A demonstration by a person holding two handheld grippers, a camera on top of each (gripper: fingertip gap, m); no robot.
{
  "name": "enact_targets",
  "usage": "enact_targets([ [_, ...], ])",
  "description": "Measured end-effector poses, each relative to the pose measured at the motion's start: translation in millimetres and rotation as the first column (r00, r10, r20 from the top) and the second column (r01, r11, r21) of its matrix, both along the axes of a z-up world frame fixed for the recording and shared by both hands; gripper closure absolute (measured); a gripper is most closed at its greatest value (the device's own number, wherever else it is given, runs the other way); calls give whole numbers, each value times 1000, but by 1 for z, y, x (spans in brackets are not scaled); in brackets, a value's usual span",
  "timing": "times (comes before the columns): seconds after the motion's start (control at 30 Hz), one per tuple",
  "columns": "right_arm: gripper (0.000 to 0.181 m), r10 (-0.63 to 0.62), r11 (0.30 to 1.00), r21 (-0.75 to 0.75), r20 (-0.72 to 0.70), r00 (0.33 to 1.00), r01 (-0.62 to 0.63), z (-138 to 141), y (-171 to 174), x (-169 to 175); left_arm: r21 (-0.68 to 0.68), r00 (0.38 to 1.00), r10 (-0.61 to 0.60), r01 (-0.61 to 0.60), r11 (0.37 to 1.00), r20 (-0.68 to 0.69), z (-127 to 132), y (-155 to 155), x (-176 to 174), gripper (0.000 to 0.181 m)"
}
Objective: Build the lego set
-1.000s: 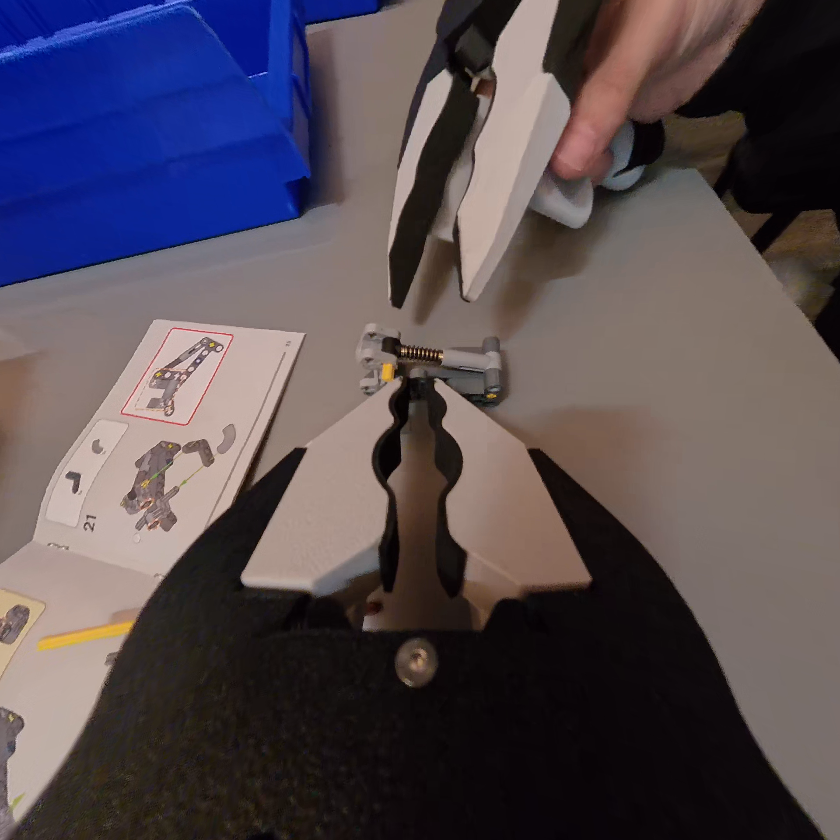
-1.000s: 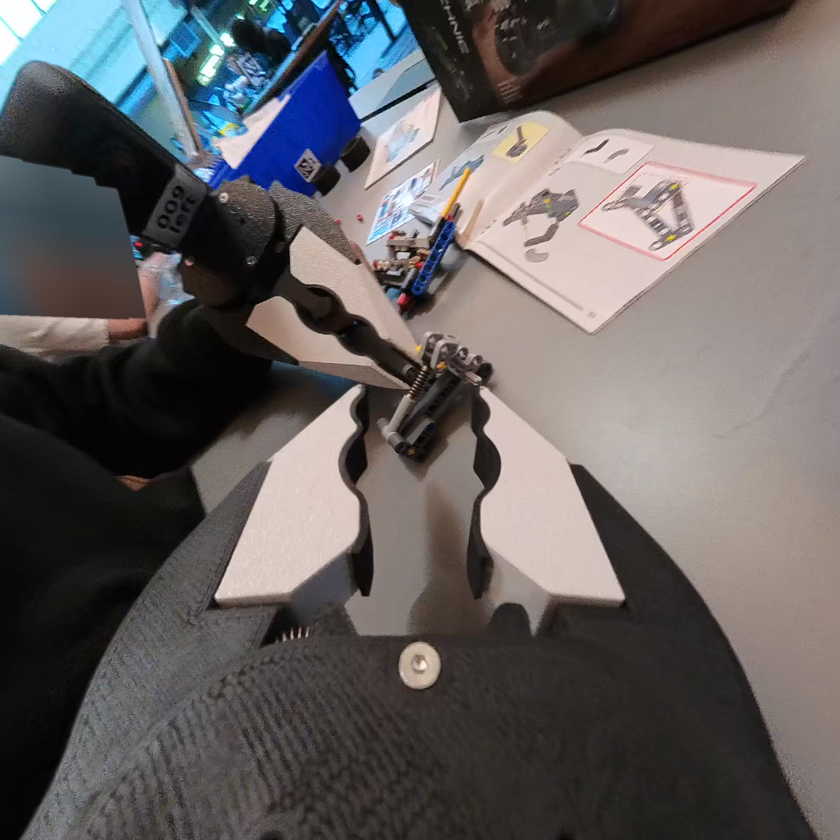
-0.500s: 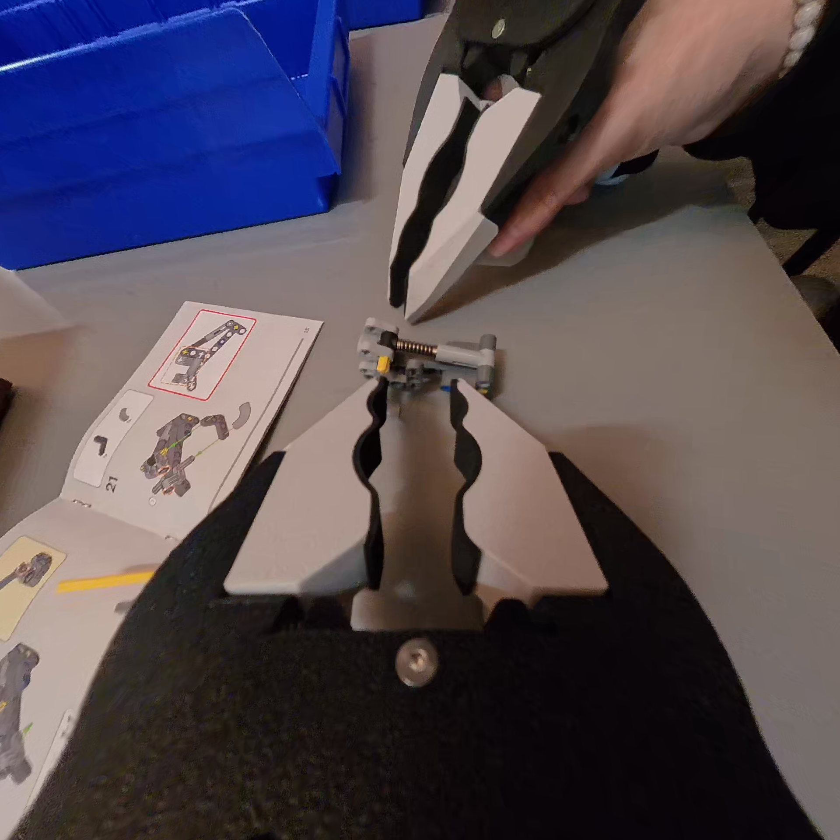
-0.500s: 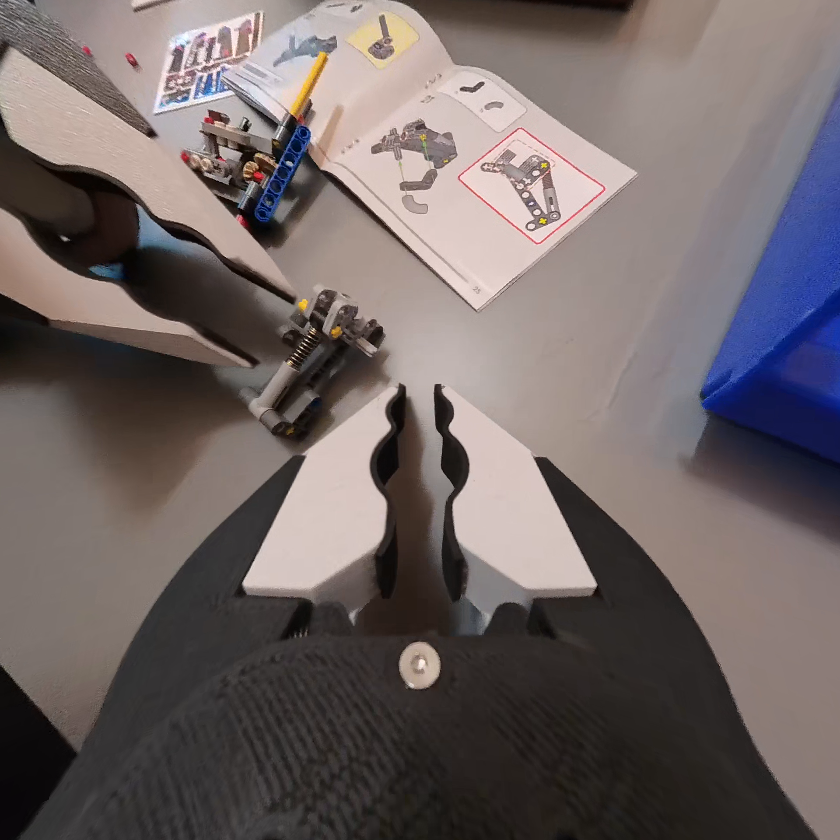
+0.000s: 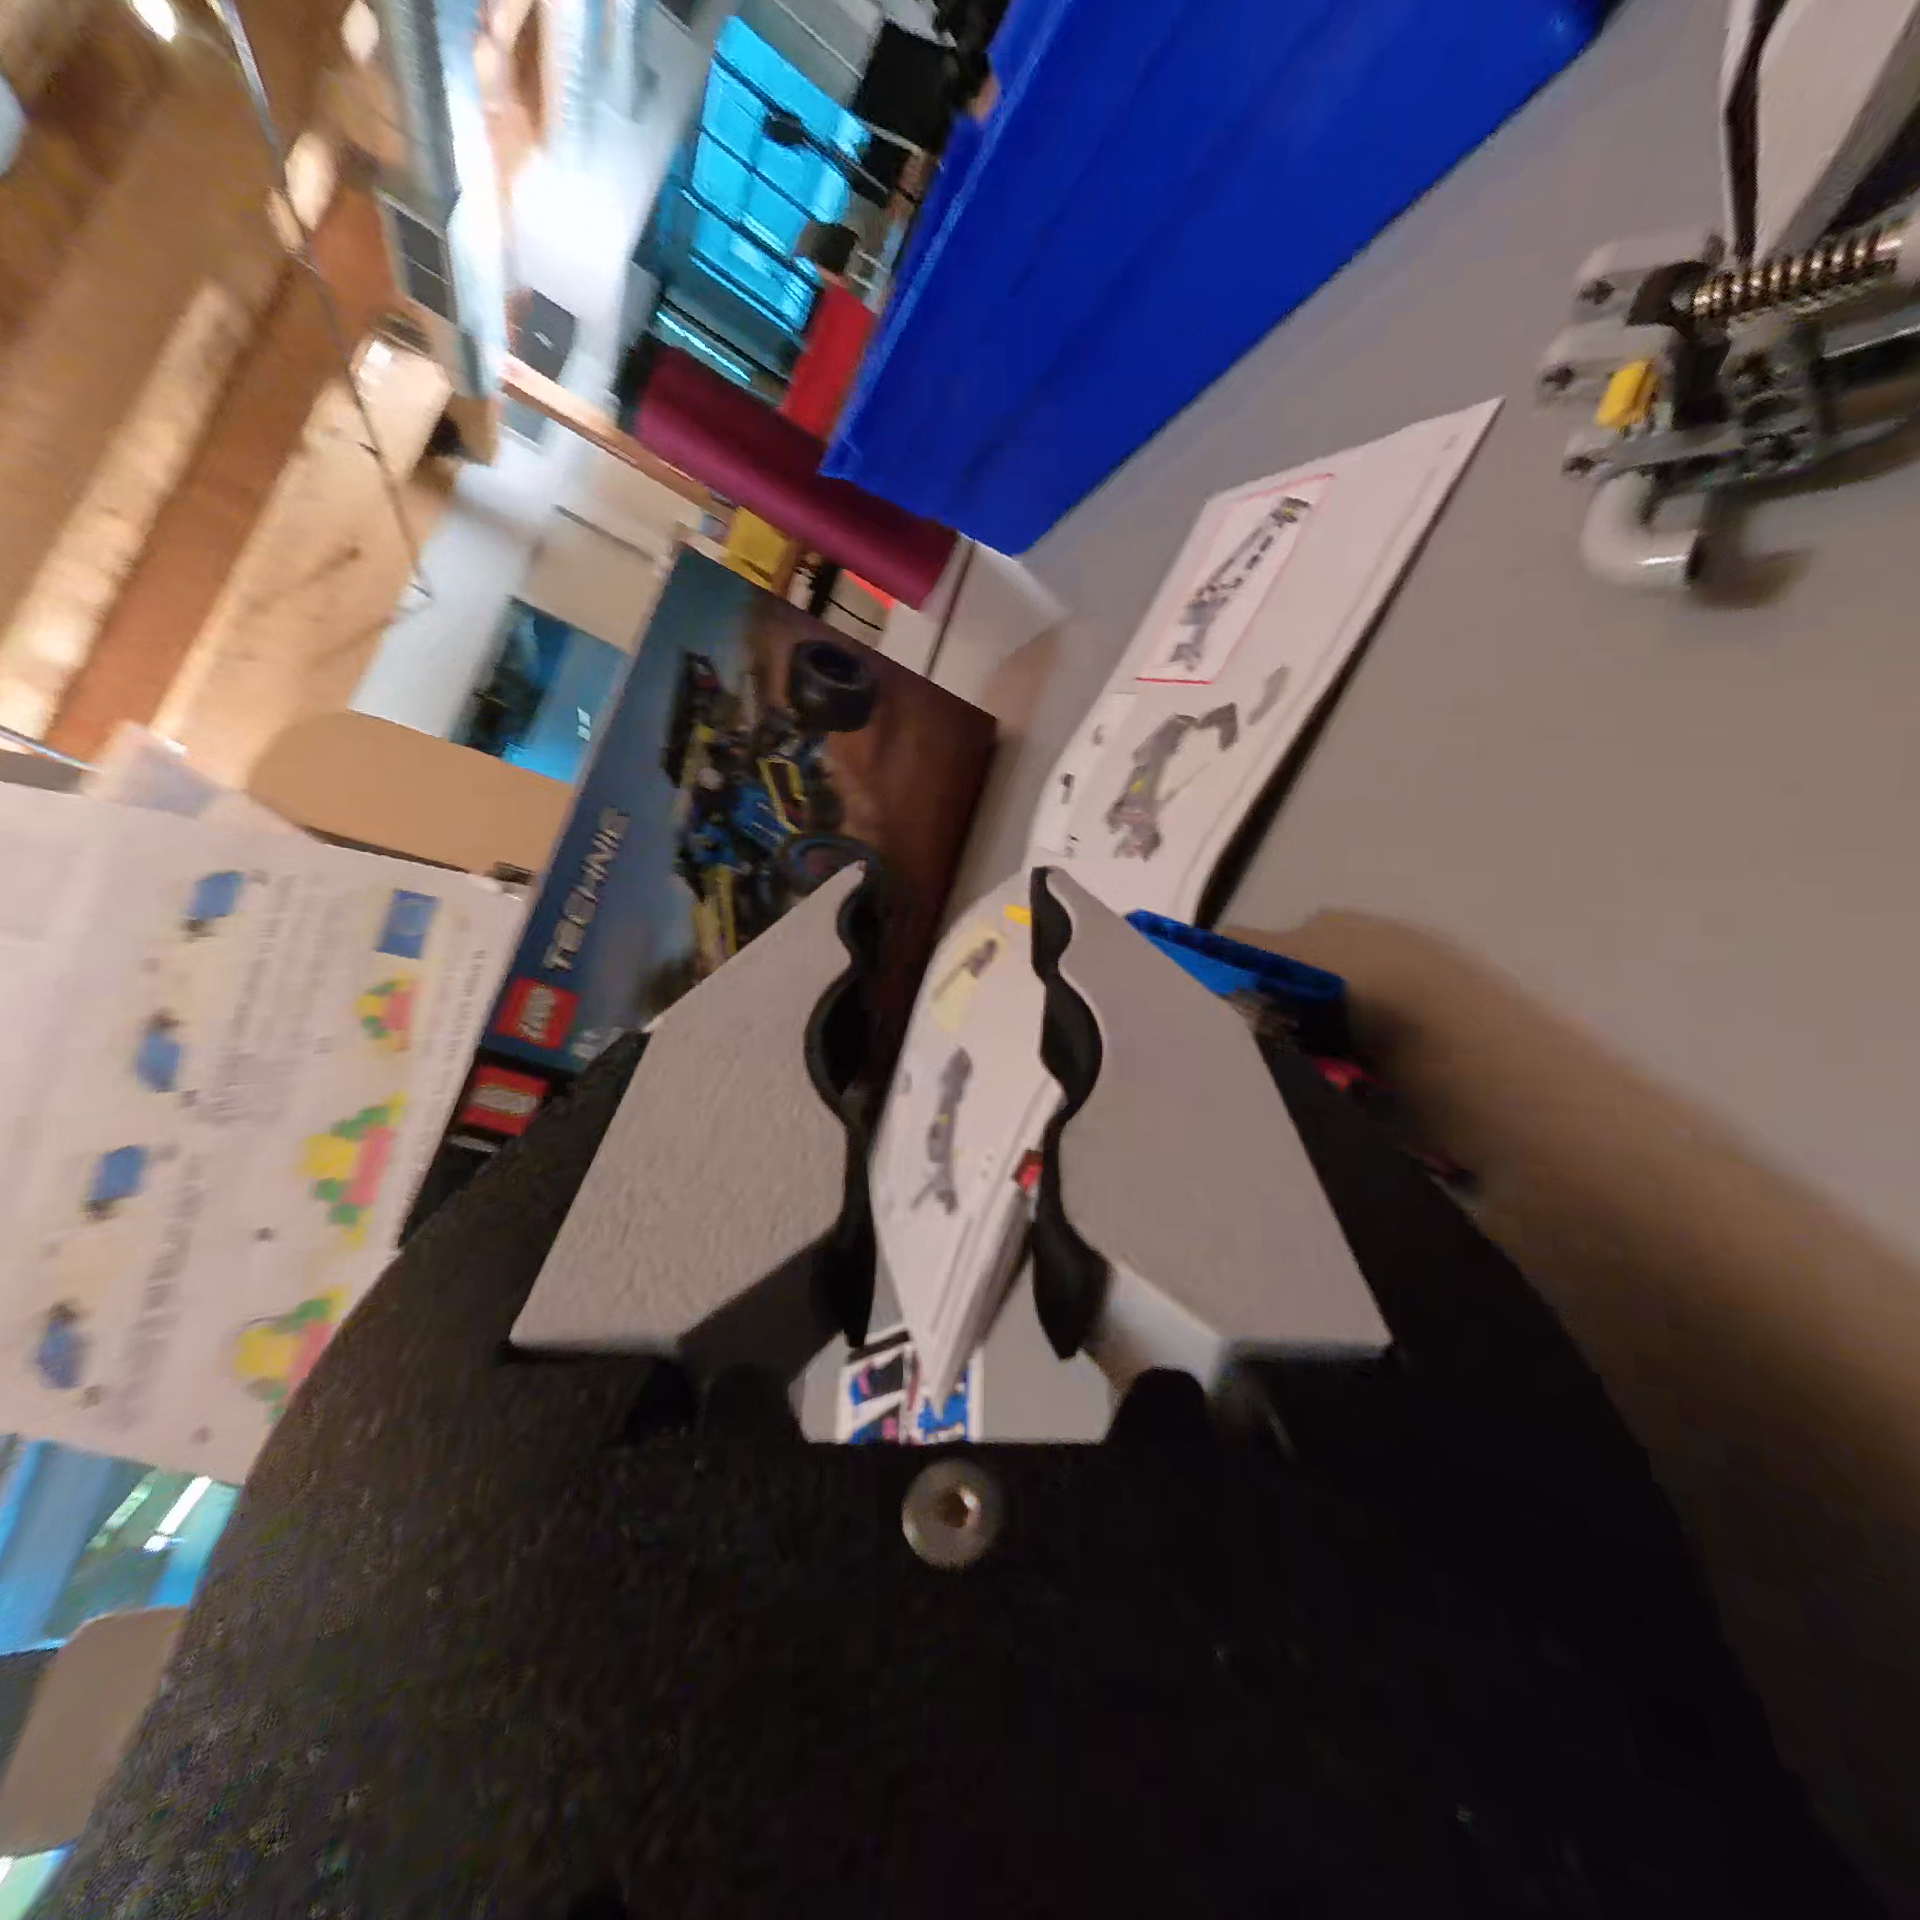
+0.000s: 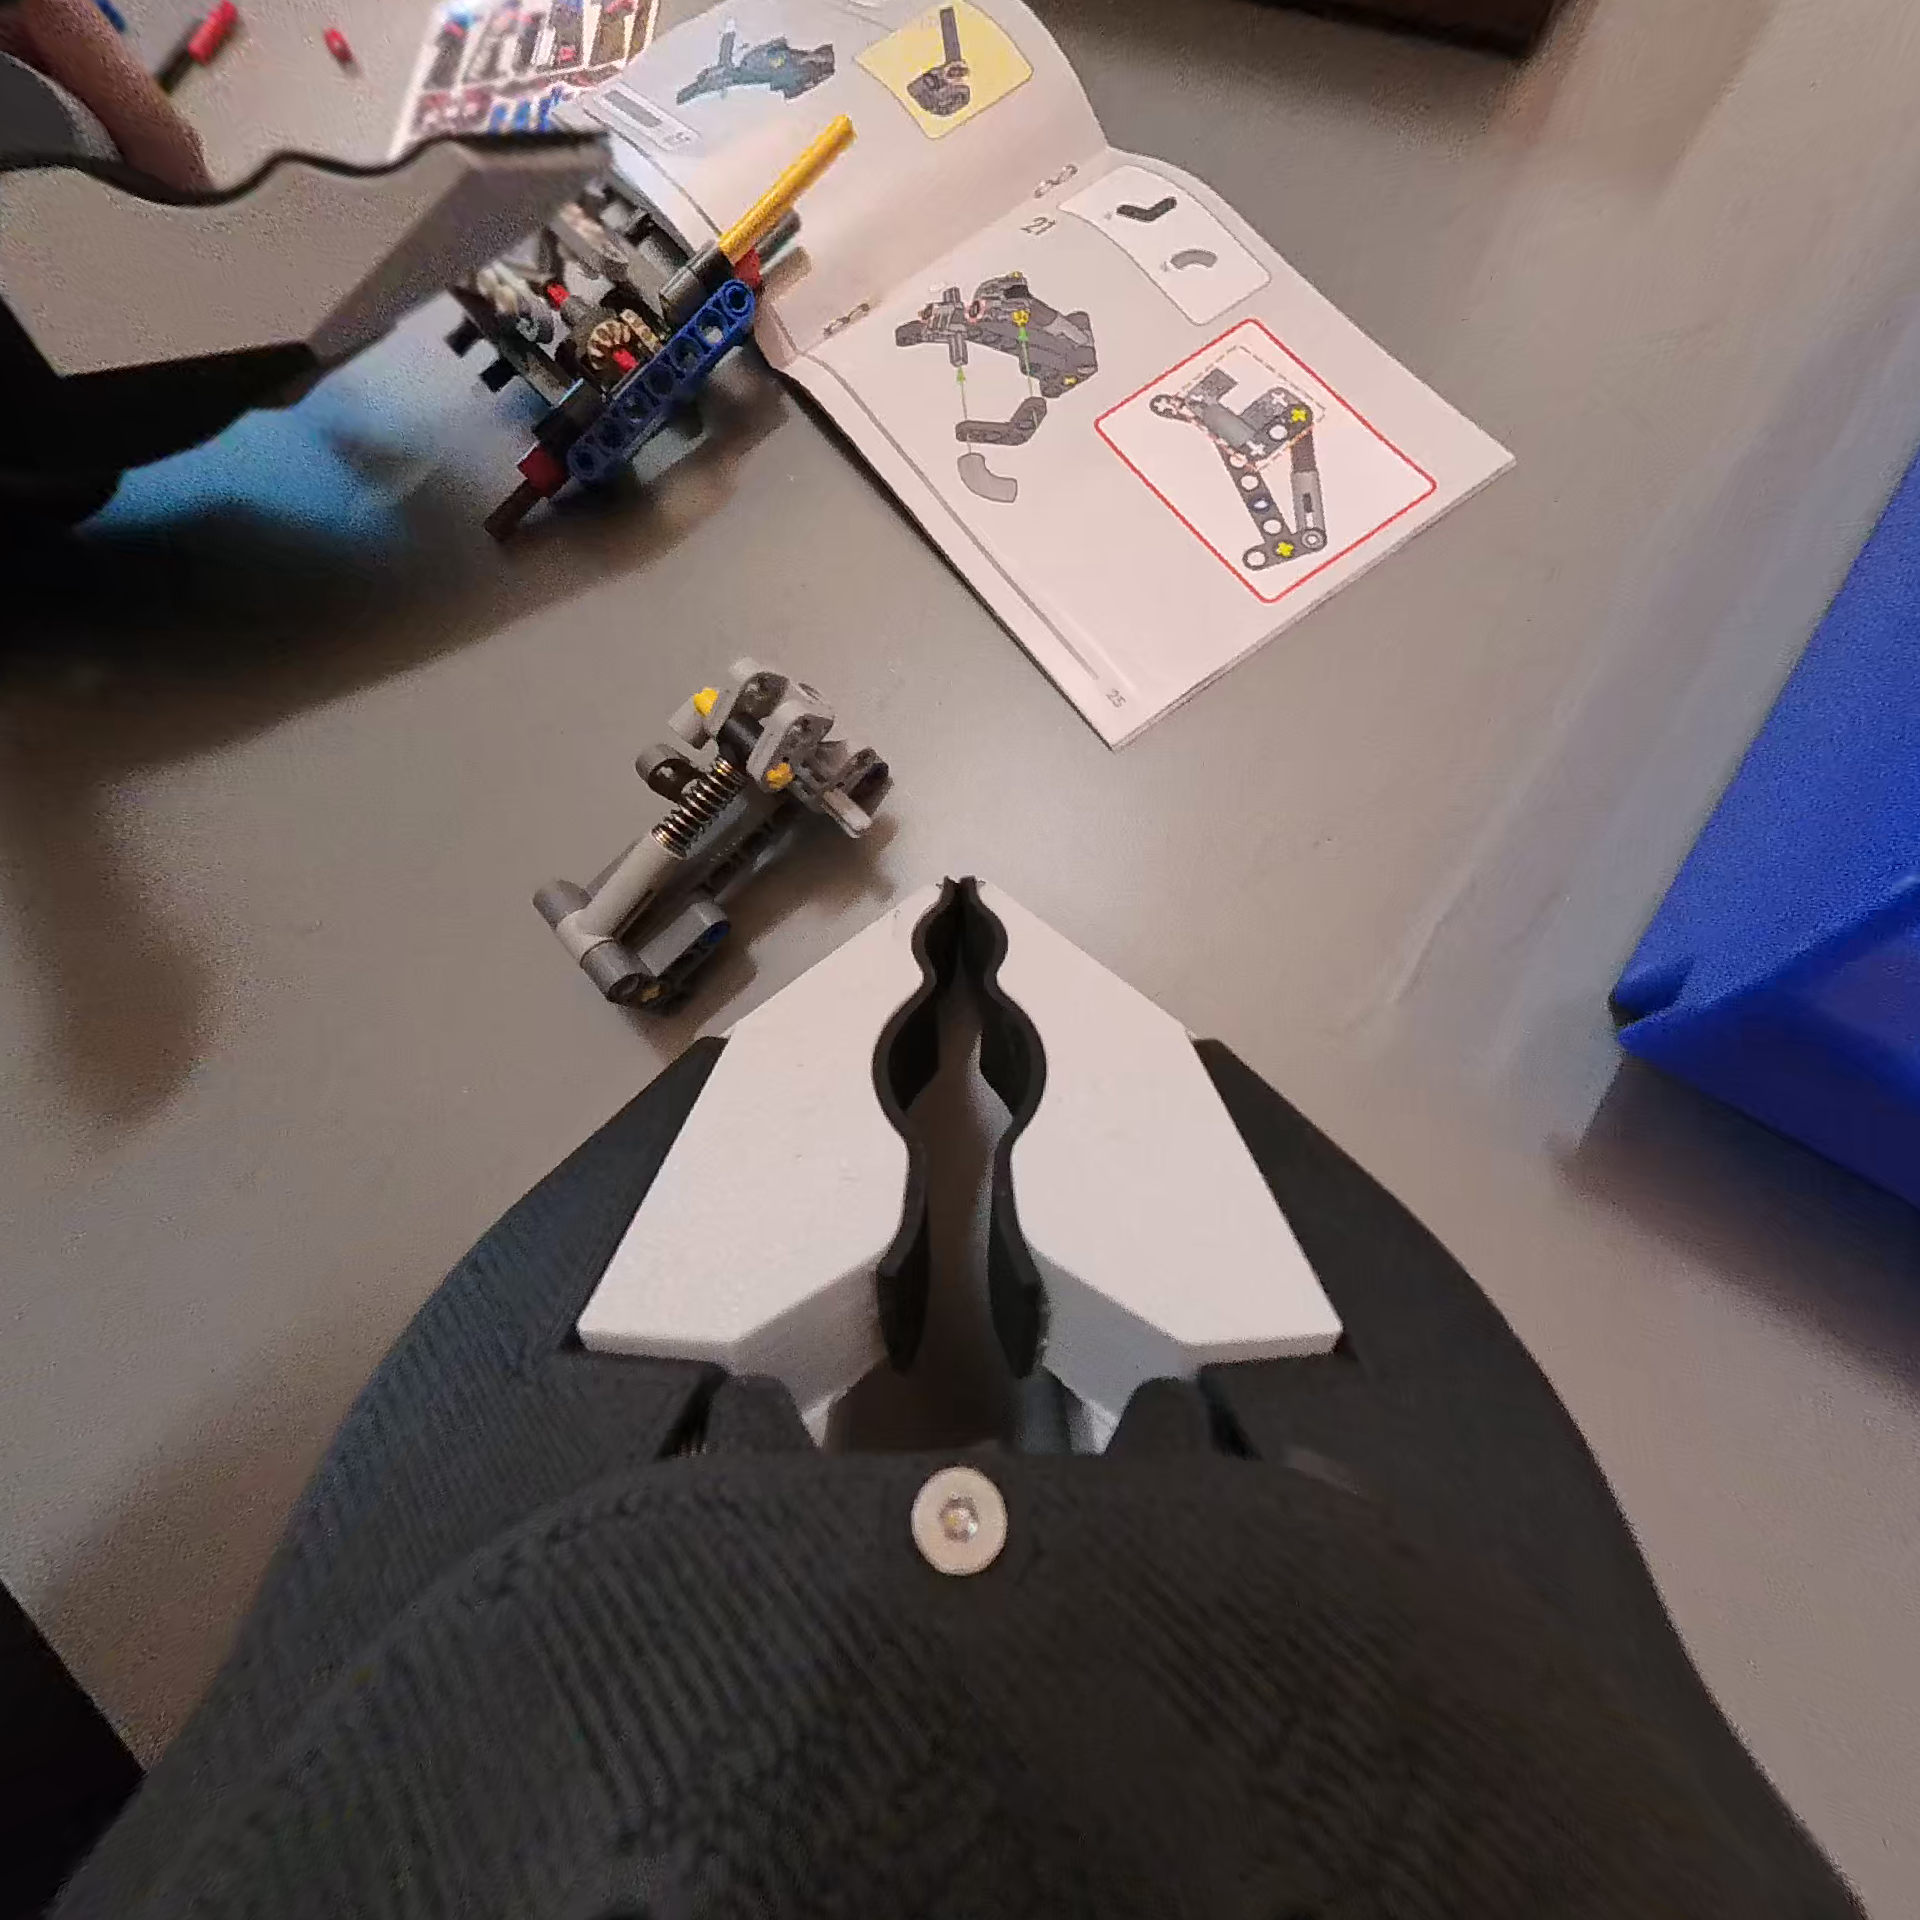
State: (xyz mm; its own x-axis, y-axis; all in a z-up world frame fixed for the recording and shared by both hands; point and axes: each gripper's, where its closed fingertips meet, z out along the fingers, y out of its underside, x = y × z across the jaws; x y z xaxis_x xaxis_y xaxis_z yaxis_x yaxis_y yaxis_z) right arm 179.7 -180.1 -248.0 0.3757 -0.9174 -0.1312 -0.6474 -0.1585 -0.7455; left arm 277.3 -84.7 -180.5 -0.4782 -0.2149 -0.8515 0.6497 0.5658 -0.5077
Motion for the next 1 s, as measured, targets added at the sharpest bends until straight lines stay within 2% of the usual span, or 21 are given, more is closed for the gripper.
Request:
enact_targets([
  [0.2, 181, 16, 998, 67, -27, 1000, -14, 0, 3, 2, -35, 986, -134, 138, 990, 98, 9, -12, -25, 163],
  [0.43, 181, 31, 999, 41, -16, 999, -30, 1, 7, -5, -37, 972, -194, 200, 979, 133, 13, -16, -43, 167],
  [0.53, 180, 48, 995, 89, -29, 998, -45, 2, 8, -11, 30, 961, -215, 214, 976, 172, 8, -21, -52, 173],
  [0.6, 172, 67, 994, 84, -22, 998, -65, 3, 11, -18, 81, 953, -237, 226, 971, 190, 3, -23, -57, 173],
  [0.8, 153, 53, 988, 142, 30, 998, -57, 14, 18, -33, 148, 933, -341, 323, 935, 119, -9, -27, -77, 178],
  [0.9, 154, 8, 983, 183, 66, 998, -20, 22, 14, -27, 206, 926, -359, 331, 921, 116, -18, -28, -79, 179],
  [1.0, 158, -19, 959, 283, 141, 990, -22, 39, 11, -17, 215, 926, -373, 354, 910, 55, -23, -27, -80, 178],
])
